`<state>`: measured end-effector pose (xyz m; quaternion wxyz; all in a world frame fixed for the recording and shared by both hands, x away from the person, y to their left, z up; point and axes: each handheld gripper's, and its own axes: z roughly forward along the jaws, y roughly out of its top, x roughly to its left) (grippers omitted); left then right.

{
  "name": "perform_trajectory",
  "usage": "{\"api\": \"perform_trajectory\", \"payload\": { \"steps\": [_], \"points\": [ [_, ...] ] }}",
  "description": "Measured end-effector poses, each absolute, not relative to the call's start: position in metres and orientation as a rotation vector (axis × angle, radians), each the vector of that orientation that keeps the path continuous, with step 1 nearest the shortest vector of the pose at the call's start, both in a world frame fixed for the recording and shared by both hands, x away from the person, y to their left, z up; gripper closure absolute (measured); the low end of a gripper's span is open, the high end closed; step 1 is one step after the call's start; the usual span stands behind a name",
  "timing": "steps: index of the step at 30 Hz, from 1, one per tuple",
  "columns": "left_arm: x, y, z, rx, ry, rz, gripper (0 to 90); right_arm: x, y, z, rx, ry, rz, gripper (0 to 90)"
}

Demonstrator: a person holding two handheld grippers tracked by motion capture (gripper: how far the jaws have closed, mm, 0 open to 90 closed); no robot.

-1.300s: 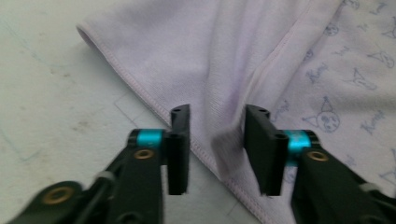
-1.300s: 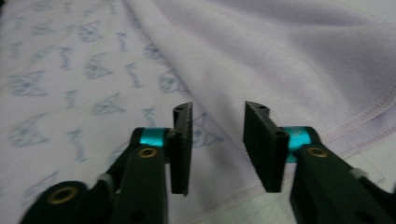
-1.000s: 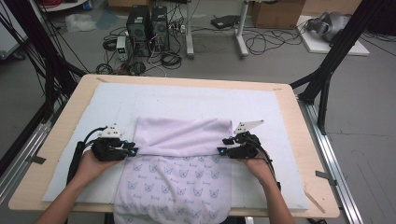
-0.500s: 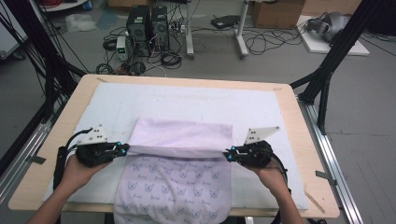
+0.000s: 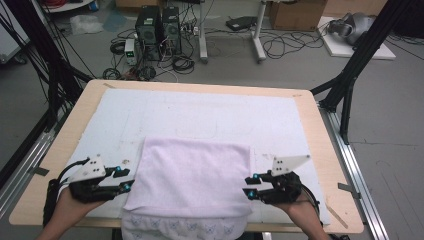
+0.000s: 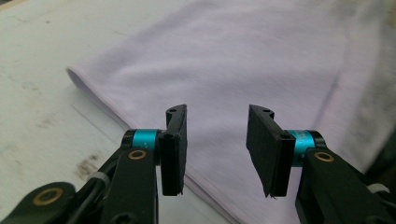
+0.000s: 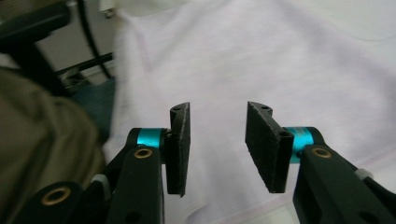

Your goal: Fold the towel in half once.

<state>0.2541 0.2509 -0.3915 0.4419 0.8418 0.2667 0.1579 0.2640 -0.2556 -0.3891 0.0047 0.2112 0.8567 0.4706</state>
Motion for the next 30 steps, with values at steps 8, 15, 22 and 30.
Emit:
{"api": "perform_trajectory", "payload": {
  "steps": [8, 15, 22, 30],
  "points": [
    [0.333, 0.237, -0.407, 2.096, 0.828, 0.434, 52.3, 0.339, -0.251, -0.407, 0.848, 2.604, 1.305, 46.5],
    [0.378, 0.233, -0.431, 2.089, 0.963, 0.381, 47.7, 0.38, -0.259, -0.427, 0.964, 2.549, 1.25, 40.2],
    [0.394, 0.225, -0.444, 2.074, 1.046, 0.35, 46.1, 0.394, -0.264, -0.446, 1.064, 2.547, 1.267, 38.4],
    [0.392, 0.222, -0.44, 2.078, 0.984, 0.324, 83.1, 0.396, -0.253, -0.444, 0.931, 2.649, 1.241, 84.3]
  ]
}}
